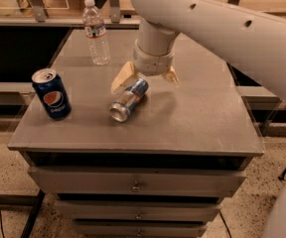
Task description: Place redbull can upright
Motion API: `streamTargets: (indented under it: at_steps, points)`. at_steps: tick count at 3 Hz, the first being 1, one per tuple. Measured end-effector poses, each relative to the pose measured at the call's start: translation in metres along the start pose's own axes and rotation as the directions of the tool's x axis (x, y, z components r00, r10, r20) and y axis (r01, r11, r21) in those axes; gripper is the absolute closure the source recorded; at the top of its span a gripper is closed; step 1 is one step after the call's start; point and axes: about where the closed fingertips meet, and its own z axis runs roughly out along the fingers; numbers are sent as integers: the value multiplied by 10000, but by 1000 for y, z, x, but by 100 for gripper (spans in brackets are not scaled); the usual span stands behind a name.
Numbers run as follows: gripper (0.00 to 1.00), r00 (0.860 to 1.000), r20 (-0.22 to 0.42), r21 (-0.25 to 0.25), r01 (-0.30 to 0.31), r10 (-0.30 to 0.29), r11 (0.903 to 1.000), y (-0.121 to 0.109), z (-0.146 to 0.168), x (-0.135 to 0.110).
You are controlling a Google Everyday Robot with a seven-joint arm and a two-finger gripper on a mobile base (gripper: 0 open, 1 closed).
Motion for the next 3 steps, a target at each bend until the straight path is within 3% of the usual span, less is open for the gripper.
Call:
streamTargets:
  at_steps: [1, 2, 3]
  points:
    - [0, 9956, -284, 1660, -830, 889, 9826, 2, 23, -7]
    - [0, 9791, -248, 3158, -1838, 2017, 9309, 2, 37, -12]
    - [0, 9784, -241, 3186, -1870, 2052, 9293, 2, 30, -13]
